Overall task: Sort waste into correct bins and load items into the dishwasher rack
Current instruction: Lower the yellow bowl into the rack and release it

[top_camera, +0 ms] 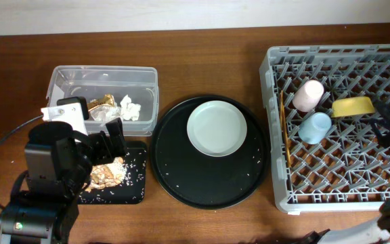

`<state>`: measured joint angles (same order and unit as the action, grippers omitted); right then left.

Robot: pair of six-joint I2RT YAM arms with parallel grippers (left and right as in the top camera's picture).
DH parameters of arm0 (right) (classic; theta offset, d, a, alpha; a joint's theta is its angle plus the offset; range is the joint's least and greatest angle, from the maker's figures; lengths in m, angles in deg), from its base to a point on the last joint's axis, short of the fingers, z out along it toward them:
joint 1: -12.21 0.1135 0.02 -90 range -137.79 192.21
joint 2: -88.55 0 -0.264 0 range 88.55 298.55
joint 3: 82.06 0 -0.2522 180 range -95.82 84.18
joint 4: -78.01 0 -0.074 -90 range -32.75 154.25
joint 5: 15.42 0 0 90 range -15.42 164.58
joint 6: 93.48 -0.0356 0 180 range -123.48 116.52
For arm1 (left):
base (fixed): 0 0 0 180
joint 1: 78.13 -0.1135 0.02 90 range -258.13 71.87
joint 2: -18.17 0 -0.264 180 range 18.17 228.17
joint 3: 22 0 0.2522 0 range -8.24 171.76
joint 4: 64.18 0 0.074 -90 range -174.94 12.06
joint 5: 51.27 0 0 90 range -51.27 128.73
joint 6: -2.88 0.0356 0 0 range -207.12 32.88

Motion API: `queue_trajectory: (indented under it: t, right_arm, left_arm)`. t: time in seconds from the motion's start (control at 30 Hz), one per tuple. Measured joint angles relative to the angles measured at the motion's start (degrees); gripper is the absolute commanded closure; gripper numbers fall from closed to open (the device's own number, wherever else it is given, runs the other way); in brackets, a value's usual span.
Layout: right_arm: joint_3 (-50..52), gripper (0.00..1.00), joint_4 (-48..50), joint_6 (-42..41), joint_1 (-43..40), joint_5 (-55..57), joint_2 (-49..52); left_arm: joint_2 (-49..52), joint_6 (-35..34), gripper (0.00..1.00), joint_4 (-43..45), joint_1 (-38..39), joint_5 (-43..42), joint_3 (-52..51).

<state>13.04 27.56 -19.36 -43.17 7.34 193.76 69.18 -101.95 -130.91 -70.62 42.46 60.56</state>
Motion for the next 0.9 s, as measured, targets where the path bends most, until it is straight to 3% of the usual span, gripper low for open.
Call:
queue_trajectory:
  t: [0.2, 0.27, 0.3, 0.37, 0.4, 0.53, 0.6, 0.63, 0.73, 0.9]
  right_arm:
    - [0.0, 0.34, -4.07, -2.16, -0.59, 14.62, -11.85]
    - [0.0, 0.42, -3.39, -2.25, -0.39, 16.5, -14.84]
    - [0.0, 0.55, -2.54, -2.21, -0.13, 17.0, -16.55]
    - [-0.02, 0.91, -0.72, -1.16, 1.64, 17.4, -19.69]
    - [-0.02, 0.95, -0.46, -0.11, 2.95, 17.77, -20.65]
    - [-0.02, 0.96, -0.26, 3.37, 10.34, 23.34, -21.35]
    - [-0.02, 0.85, 1.73, 4.42, 14.43, 28.35, -21.35]
    - [-0.02, 0.85, 3.67, 5.01, 17.0, 31.67, -21.35]
    - [-0.02, 0.96, 8.31, 5.77, 23.56, 41.11, -21.35]
    - [-0.02, 0.96, 10.58, 6.05, 30.71, 54.95, -20.11]
  left_arm:
    - [0.0, 0.0, 0.01, 0.0, 0.0, 0.0, 0.0]
    - [0.0, 0.0, 0.01, 0.0, 0.0, 0.0, 0.0]
    - [0.0, 0.0, 0.01, 0.02, 0.0, 0.0, 0.0]
    - [0.0, 0.0, 0.01, 0.0, 0.0, 0.0, 0.0]
    - [0.0, 0.0, 0.01, -0.02, 0.0, -0.02, 0.0]
    - [0.0, 0.02, 0.01, 0.0, 0.0, 0.0, 0.0]
    - [0.0, 0.02, 0.01, 0.0, 0.0, 0.0, 0.0]
    - [0.0, 0.0, 0.01, -0.02, 0.0, 0.0, 0.0]
    - [0.0, 0.02, 0.01, 0.0, 0.0, 0.0, 0.0]
    - [0.0, 0.02, 0.01, 0.0, 0.0, 0.0, 0.0]
